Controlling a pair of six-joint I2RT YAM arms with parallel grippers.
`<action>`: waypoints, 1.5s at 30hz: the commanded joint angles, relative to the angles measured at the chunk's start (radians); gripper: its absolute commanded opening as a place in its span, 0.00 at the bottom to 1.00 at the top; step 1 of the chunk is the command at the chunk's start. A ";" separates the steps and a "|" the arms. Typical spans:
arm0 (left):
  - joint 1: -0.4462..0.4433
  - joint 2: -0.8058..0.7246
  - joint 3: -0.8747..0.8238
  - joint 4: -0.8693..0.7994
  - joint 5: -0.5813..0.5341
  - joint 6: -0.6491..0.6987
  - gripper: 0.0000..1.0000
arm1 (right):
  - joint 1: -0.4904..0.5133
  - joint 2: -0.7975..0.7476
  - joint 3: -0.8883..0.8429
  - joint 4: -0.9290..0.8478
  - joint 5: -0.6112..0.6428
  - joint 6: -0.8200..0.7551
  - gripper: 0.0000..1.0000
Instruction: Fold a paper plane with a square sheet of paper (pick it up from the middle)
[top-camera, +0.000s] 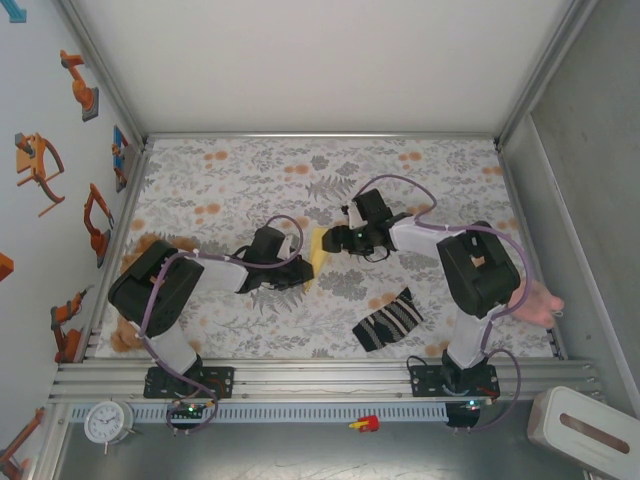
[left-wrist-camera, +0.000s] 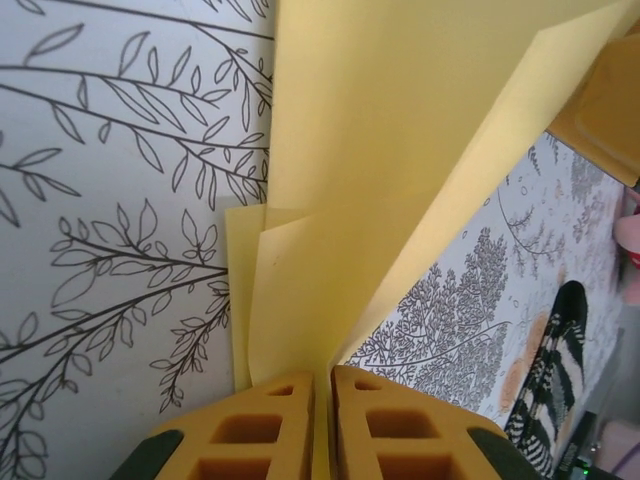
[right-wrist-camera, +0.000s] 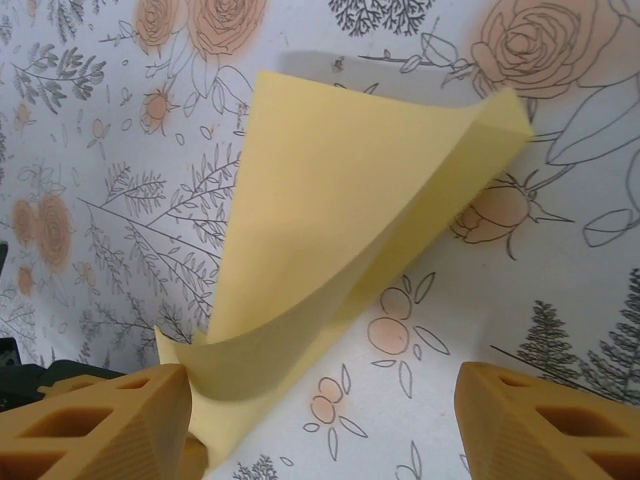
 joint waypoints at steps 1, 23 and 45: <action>0.008 0.030 -0.022 0.057 0.042 -0.042 0.14 | -0.001 0.008 0.040 -0.051 -0.011 -0.064 0.69; 0.023 0.022 -0.029 0.070 0.050 -0.053 0.19 | 0.030 0.159 0.121 -0.154 0.143 -0.018 0.68; -0.067 -0.249 0.115 -0.407 -0.311 0.024 0.49 | 0.065 0.217 0.140 -0.200 0.205 0.095 0.70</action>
